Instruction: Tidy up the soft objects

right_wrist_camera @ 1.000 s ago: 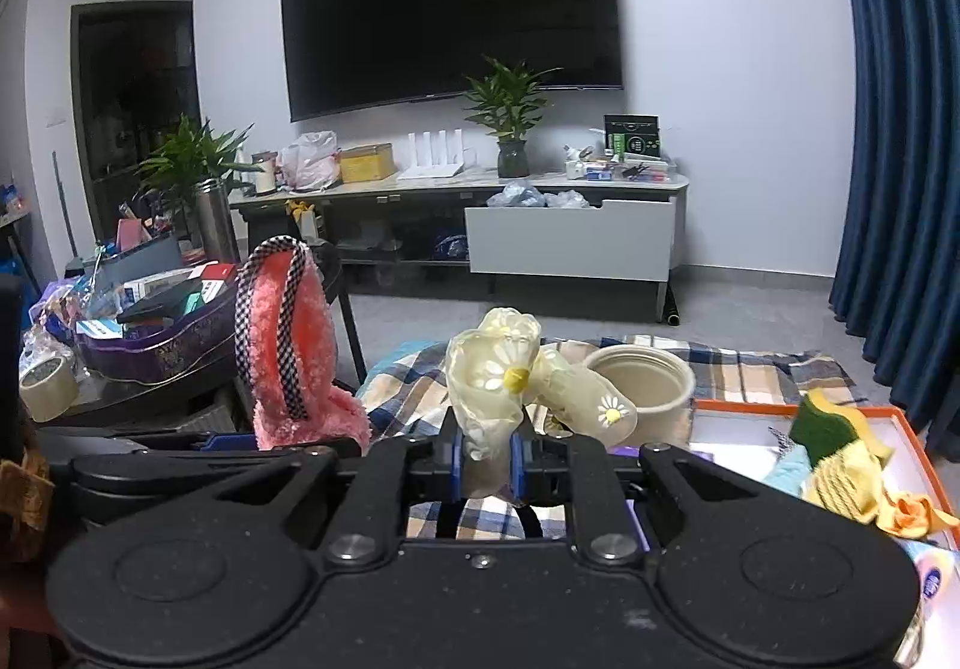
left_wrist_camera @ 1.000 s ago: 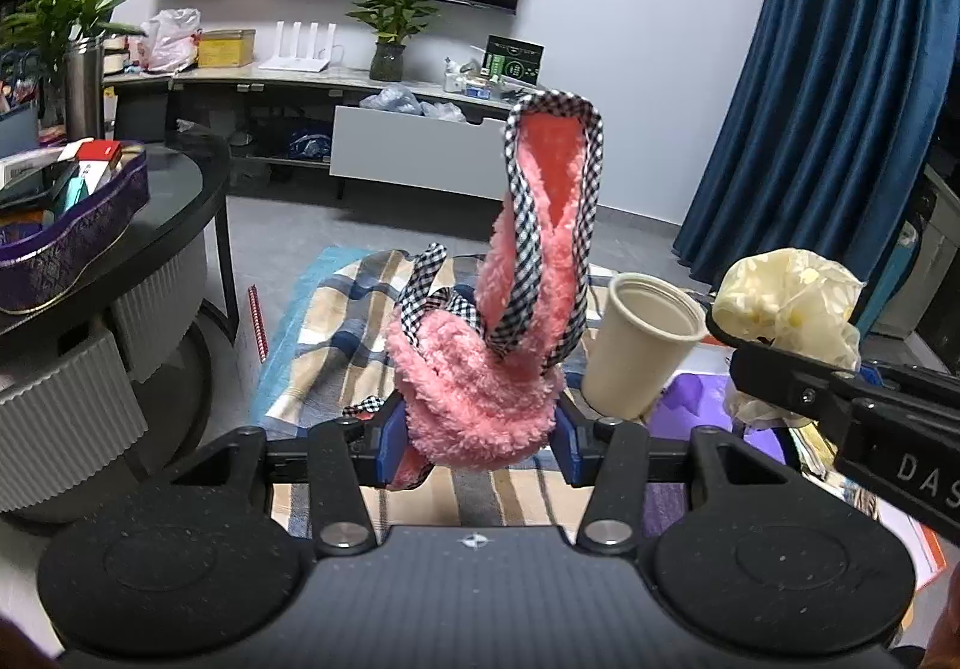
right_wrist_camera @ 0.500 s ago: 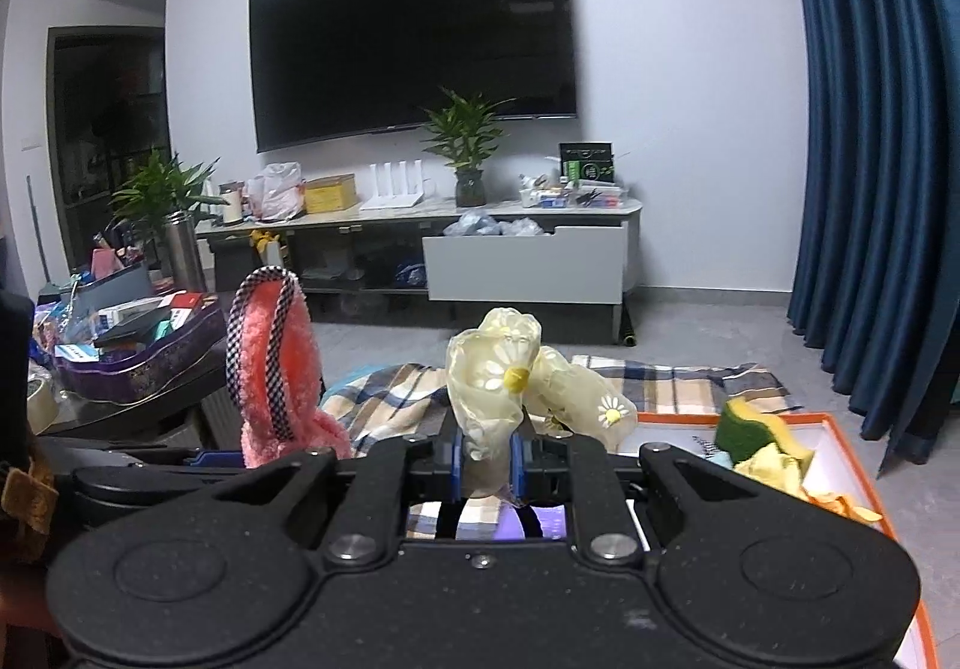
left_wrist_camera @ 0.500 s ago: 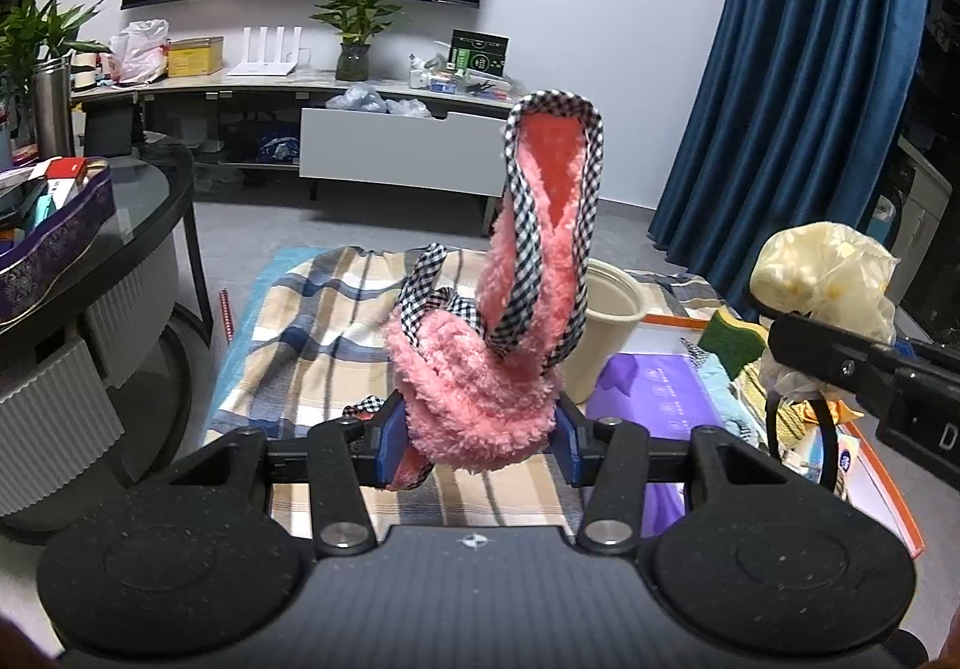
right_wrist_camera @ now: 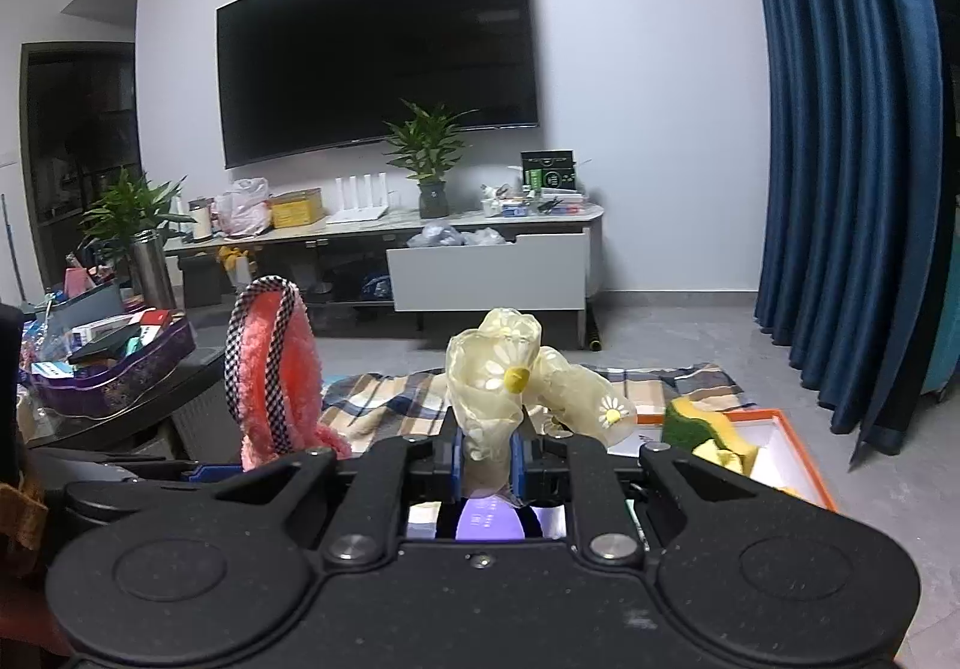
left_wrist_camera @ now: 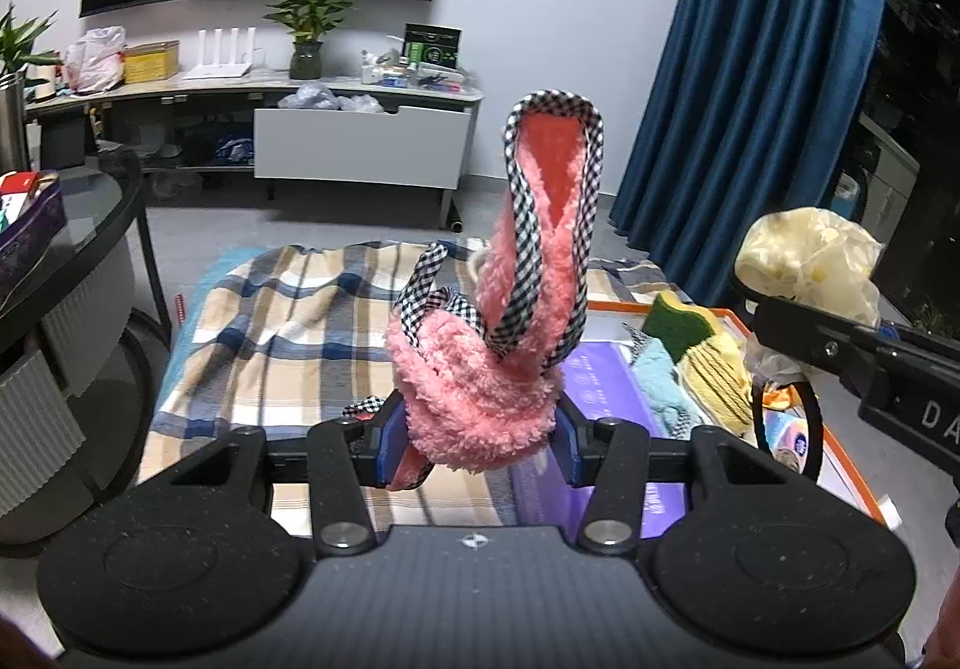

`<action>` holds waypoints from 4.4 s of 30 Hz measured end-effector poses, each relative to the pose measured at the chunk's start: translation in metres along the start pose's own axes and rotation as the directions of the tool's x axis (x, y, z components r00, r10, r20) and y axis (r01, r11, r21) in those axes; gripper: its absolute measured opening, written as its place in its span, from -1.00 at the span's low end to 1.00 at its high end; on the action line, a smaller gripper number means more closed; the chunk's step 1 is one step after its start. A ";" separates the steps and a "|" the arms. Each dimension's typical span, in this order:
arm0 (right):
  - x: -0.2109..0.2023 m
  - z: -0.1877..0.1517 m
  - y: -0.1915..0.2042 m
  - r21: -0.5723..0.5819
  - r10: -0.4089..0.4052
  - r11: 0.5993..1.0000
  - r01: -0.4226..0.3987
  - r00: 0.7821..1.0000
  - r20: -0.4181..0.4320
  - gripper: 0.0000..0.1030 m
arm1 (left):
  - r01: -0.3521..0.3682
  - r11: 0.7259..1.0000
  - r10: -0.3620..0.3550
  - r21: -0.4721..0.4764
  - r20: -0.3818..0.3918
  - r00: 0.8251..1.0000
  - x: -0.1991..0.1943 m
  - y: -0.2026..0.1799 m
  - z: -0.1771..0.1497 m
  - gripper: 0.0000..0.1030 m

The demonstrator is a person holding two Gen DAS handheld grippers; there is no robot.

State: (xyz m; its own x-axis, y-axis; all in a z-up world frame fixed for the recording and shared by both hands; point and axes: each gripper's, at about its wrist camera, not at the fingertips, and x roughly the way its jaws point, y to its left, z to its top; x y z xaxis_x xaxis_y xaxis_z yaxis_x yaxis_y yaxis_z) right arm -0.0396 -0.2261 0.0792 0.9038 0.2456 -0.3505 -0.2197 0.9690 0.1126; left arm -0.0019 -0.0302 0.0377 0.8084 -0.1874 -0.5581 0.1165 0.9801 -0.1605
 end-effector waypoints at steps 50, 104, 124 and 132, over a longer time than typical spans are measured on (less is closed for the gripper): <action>-0.035 -0.013 -0.097 0.142 -0.235 0.962 0.234 0.972 -0.008 -0.64 | 0.193 0.968 -0.185 0.162 -0.063 0.981 0.031 -0.094 -0.006 -0.04; -0.073 -0.062 -0.160 0.239 -0.231 0.940 0.244 0.970 -0.081 0.35 | 0.238 0.953 -0.191 0.186 -0.239 0.952 0.080 -0.152 -0.041 0.82; -0.102 -0.070 -0.121 0.183 -0.156 0.970 0.158 0.987 -0.025 0.36 | 0.155 0.986 -0.148 0.068 -0.091 0.985 0.011 -0.103 -0.038 0.86; -0.113 -0.075 -0.110 0.155 -0.131 0.979 0.132 0.991 -0.017 0.44 | 0.098 0.994 -0.094 0.056 -0.072 0.993 -0.013 -0.091 -0.044 1.00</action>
State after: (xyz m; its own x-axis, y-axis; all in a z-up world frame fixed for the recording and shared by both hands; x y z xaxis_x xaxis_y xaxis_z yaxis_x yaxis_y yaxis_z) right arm -0.1457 -0.3586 0.0366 0.9186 0.1167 -0.3777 -0.0386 0.9773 0.2081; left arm -0.0481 -0.1203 0.0241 0.7502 -0.2826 -0.5977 0.2270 0.9592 -0.1686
